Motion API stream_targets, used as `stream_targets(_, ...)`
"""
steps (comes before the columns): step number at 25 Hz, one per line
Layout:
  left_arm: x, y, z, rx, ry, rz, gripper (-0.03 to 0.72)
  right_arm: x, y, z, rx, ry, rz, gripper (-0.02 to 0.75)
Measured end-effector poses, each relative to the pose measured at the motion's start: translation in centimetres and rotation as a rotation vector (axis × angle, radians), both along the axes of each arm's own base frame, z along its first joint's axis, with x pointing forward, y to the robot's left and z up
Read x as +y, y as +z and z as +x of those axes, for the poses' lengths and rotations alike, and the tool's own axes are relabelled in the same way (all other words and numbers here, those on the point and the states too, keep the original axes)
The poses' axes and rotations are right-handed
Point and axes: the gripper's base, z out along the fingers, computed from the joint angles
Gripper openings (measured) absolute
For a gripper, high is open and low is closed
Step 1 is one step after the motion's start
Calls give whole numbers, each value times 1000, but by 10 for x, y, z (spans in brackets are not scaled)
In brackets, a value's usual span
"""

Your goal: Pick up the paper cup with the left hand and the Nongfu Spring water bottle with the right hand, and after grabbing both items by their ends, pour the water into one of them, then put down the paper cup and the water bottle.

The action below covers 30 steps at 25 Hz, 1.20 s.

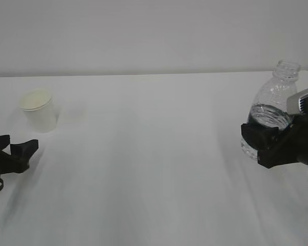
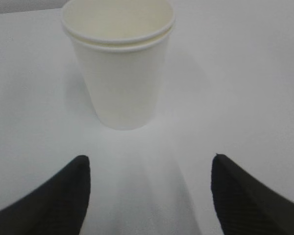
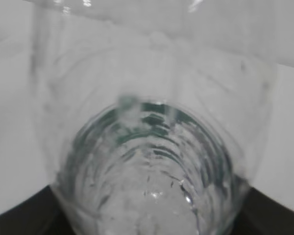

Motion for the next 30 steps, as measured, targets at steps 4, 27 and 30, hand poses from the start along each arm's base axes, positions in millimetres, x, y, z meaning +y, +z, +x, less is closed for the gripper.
stream_targets(4,0,-11,12,12,-9,-16,556,0,0,0,-1,0,1,456)
stream_targets(27,3,-18,59,-76,10,-24,591,1,3,1,-26,3,36,456)
stream_targets(30,4,-17,61,-83,21,-25,596,2,5,1,-37,5,48,456)
